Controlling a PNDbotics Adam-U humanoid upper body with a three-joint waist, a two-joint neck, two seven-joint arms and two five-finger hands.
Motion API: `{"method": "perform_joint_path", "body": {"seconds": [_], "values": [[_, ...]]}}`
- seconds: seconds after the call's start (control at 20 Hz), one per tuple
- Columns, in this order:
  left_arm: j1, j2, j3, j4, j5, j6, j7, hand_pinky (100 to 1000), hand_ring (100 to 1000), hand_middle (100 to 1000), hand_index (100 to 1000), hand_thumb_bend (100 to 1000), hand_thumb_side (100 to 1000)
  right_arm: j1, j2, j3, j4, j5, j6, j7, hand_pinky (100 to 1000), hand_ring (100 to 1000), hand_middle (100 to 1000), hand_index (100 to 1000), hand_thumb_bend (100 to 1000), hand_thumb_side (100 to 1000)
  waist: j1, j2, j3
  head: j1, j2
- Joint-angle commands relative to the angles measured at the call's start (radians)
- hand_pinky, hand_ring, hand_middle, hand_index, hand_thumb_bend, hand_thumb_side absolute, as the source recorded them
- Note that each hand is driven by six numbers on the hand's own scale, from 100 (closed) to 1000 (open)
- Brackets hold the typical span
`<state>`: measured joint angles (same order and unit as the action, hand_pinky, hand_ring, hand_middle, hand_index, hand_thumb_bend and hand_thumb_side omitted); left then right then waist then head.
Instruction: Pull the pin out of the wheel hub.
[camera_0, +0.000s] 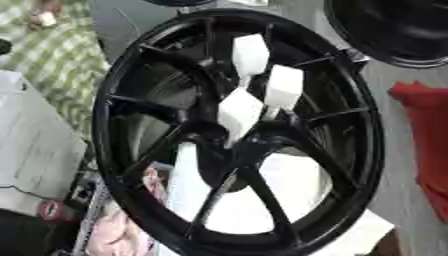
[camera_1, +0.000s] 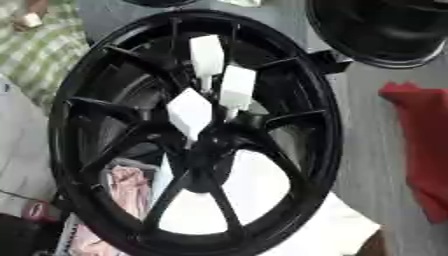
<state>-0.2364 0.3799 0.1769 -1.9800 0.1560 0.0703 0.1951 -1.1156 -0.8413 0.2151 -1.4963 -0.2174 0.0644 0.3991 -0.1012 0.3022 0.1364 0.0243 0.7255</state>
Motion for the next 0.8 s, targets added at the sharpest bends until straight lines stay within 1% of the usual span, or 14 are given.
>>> {"method": "perform_joint_path", "body": {"seconds": [0.05,0.15,0.25,0.4,0.65,0.7,0.8], "values": [[-0.002,0.023,0.010,-0.020,-0.001,-0.001,0.002,691,558,533,746,100,806,-0.010,-0.038,-0.021,-0.017,-0.008,-0.001,-0.007,841,799,635,734,503,220,0.004,-0.021,-0.001,0.002,-0.018],[-0.002,0.023,0.010,-0.020,-0.001,-0.001,0.002,691,557,533,746,100,805,-0.009,-0.041,-0.027,-0.016,-0.008,-0.001,-0.013,841,791,634,733,505,215,0.004,-0.020,-0.001,0.002,-0.019],[-0.001,0.023,0.011,-0.020,-0.001,-0.001,0.003,691,557,533,746,100,806,-0.007,-0.045,-0.045,-0.006,-0.008,-0.001,-0.030,840,784,633,732,513,208,0.005,-0.020,-0.002,0.001,-0.021],[0.002,0.022,0.013,-0.020,-0.002,-0.001,0.005,691,557,533,746,100,807,-0.007,-0.056,-0.099,0.036,0.002,-0.004,-0.067,840,768,618,730,527,190,0.004,-0.021,-0.005,-0.008,-0.033],[0.003,0.021,0.015,-0.020,-0.002,0.000,0.006,692,557,533,746,100,807,-0.003,-0.063,-0.204,0.131,0.020,-0.020,-0.135,843,759,611,728,533,180,0.003,-0.022,-0.008,-0.046,-0.071],[0.003,0.021,0.014,-0.020,-0.002,0.000,0.006,692,557,533,746,100,807,0.000,-0.062,-0.214,0.142,0.018,-0.022,-0.150,843,758,610,728,533,180,0.003,-0.021,-0.008,-0.049,-0.077],[0.002,0.021,0.014,-0.020,-0.003,0.000,0.006,692,557,533,746,100,806,0.006,-0.062,-0.215,0.149,0.011,-0.028,-0.180,842,758,610,728,534,181,0.003,-0.020,-0.006,-0.051,-0.082]]}}
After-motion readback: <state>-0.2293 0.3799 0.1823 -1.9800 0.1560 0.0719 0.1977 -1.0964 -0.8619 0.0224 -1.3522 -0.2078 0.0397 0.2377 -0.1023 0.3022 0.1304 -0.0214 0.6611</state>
